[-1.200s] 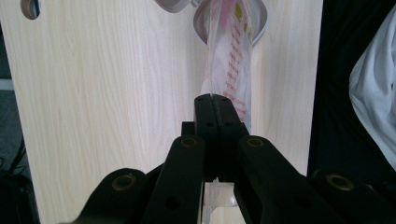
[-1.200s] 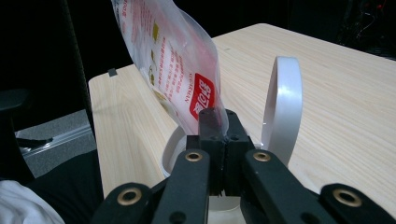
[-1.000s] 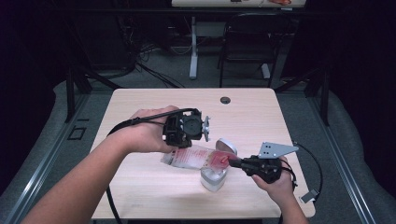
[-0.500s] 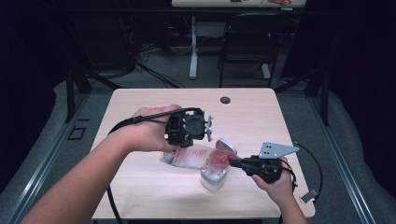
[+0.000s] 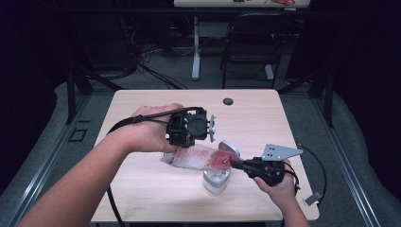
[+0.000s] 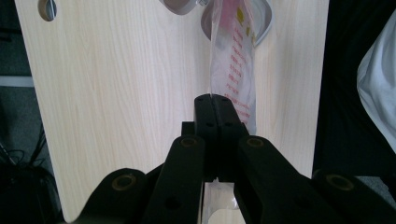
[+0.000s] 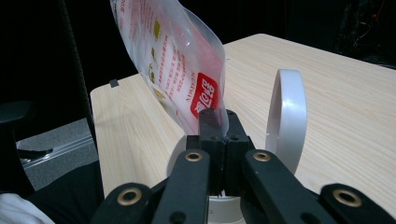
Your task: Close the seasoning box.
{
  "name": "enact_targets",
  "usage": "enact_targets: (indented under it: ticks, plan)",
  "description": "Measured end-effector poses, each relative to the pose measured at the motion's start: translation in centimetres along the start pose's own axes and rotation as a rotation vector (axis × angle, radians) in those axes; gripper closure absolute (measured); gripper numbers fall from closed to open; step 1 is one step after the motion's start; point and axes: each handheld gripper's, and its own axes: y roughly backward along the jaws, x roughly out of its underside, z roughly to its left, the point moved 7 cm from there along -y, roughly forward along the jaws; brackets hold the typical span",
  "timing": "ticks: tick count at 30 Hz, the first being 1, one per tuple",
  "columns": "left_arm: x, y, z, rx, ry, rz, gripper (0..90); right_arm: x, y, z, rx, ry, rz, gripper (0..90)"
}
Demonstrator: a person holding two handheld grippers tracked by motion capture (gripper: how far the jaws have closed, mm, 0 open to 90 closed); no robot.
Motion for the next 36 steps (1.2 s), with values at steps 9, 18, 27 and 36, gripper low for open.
enact_targets:
  ticks: [9,18,27,36]
  plan:
    - [0.4,0.3,0.2,-0.014,0.001,0.014,90.0,-0.4,-0.3,0.3,0.004,0.011,-0.005,90.0]
    - [0.6,0.4,0.1,-0.012,0.005,0.007,90.0,-0.5,-0.4,0.5,0.005,0.016,-0.006,90.0]
    - [0.6,-0.1,0.1,0.000,0.008,0.003,90.0,-0.3,-0.4,0.3,0.005,0.013,-0.002,90.0]
    - [0.5,-0.8,0.0,0.012,0.005,0.012,90.0,0.3,-0.6,0.0,0.011,0.008,0.017,90.0]
